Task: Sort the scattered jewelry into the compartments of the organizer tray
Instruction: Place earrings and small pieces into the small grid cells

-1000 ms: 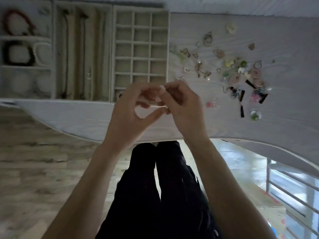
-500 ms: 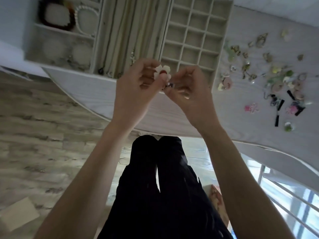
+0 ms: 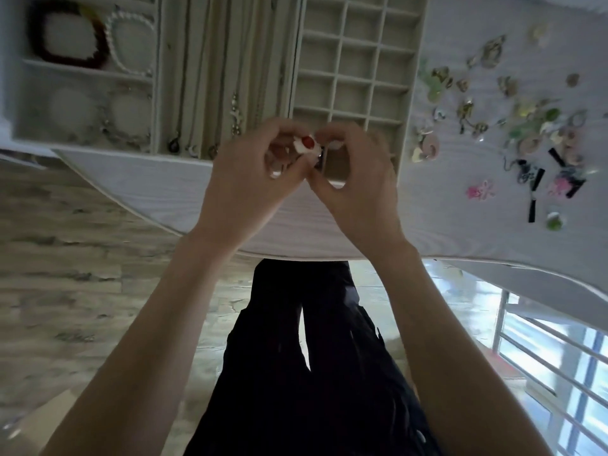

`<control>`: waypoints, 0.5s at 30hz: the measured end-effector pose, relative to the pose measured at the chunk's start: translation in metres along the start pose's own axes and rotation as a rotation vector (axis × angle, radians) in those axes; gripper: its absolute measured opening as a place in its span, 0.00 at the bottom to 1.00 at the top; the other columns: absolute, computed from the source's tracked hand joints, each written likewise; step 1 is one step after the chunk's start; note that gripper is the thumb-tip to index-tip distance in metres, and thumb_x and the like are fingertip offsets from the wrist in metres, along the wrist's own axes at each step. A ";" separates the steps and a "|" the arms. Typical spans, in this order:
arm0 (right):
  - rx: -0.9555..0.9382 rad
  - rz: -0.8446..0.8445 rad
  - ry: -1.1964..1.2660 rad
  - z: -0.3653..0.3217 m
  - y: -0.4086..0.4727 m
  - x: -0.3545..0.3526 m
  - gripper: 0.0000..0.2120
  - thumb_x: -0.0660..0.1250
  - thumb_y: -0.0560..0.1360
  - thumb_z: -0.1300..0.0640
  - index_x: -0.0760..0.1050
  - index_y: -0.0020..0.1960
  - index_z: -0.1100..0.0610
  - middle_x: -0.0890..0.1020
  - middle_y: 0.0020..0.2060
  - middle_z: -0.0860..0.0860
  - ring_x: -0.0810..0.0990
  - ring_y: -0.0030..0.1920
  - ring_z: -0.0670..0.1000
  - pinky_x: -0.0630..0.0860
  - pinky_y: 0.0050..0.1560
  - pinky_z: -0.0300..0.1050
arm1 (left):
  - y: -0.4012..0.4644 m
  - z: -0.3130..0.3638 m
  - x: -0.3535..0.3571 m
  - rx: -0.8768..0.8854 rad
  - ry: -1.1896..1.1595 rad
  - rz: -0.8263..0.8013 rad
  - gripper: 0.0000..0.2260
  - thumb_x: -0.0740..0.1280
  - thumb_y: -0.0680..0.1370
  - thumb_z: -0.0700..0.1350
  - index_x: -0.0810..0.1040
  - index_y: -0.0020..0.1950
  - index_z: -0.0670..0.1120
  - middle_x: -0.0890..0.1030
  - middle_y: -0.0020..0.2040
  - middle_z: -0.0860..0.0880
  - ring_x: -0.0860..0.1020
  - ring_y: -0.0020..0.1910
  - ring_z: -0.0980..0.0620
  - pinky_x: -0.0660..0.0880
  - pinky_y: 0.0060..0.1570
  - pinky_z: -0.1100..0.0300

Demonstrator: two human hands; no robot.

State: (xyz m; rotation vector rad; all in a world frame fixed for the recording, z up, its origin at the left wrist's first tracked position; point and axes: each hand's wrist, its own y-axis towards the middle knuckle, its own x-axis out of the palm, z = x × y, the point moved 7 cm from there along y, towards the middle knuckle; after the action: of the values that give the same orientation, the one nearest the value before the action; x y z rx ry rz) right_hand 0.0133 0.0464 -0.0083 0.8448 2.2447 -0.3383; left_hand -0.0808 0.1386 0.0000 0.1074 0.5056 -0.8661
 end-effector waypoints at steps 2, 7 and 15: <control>0.051 0.020 0.086 0.001 0.002 -0.001 0.12 0.71 0.70 0.60 0.76 0.53 0.59 0.81 0.44 0.47 0.77 0.48 0.50 0.74 0.47 0.41 | 0.000 0.000 0.001 0.009 0.021 -0.031 0.08 0.70 0.76 0.44 0.79 0.54 0.45 0.77 0.40 0.63 0.76 0.38 0.67 0.67 0.39 0.75; -0.020 0.000 0.031 0.001 0.003 -0.004 0.07 0.69 0.70 0.62 0.78 0.47 0.59 0.80 0.39 0.48 0.78 0.42 0.51 0.77 0.41 0.49 | 0.001 -0.006 -0.001 0.083 0.173 -0.074 0.11 0.68 0.77 0.51 0.80 0.55 0.47 0.73 0.41 0.58 0.71 0.40 0.59 0.66 0.42 0.70; -0.157 0.075 -0.183 0.003 -0.002 -0.023 0.06 0.69 0.69 0.64 0.82 0.46 0.58 0.79 0.48 0.55 0.70 0.48 0.51 0.66 0.46 0.34 | -0.002 -0.003 -0.006 0.276 0.621 -0.019 0.12 0.70 0.75 0.48 0.80 0.56 0.45 0.76 0.51 0.42 0.72 0.50 0.45 0.63 0.53 0.62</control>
State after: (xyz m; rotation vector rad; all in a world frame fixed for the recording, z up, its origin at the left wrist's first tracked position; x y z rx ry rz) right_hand 0.0257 0.0324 0.0056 0.7801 2.0359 -0.1928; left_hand -0.0864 0.1423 0.0008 0.6382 0.9640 -0.9129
